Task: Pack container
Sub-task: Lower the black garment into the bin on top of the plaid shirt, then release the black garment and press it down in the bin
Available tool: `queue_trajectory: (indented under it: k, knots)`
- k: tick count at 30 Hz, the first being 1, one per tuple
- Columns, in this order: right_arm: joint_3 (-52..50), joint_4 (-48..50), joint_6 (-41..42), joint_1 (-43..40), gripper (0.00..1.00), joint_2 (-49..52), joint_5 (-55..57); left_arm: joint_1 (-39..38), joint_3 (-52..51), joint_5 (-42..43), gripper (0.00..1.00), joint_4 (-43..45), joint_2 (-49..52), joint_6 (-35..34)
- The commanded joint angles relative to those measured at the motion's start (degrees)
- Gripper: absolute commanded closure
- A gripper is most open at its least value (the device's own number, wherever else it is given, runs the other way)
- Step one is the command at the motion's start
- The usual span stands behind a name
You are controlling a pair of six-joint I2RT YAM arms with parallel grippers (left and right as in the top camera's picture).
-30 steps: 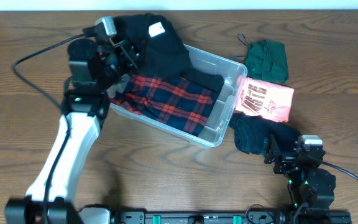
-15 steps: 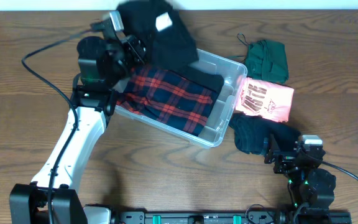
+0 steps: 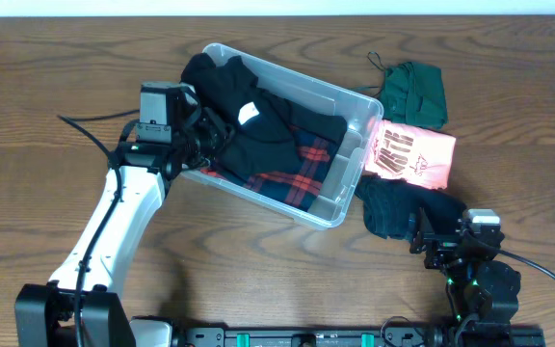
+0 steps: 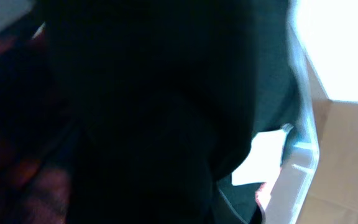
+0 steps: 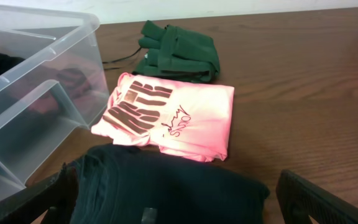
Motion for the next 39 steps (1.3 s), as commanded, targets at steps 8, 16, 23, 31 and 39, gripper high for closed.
queue_trajectory:
  k: [8,16,23,31,39]
  knots:
    - [-0.17,-0.07,0.50,-0.13,0.01,-0.31,-0.44,-3.50,-0.33,3.69,0.39,9.57,-9.79,-15.13]
    - [-0.17,-0.07,0.48,-0.13,0.01,-0.31,-0.42,-3.41,-0.33,-16.76,0.15,13.70,-19.06,-3.93]
    - [-0.17,-0.07,0.50,-0.13,0.01,-0.31,-0.44,-3.43,-0.33,-21.53,0.24,17.75,-6.95,6.27]
    - [-0.17,-0.07,0.50,-0.13,0.01,-0.31,-0.42,-3.43,-0.33,-16.09,0.49,18.14,11.50,6.21]
    - [-0.17,-0.07,0.50,-0.13,0.01,-0.31,-0.44,-3.43,-0.33,-16.65,0.48,17.20,19.54,4.00]
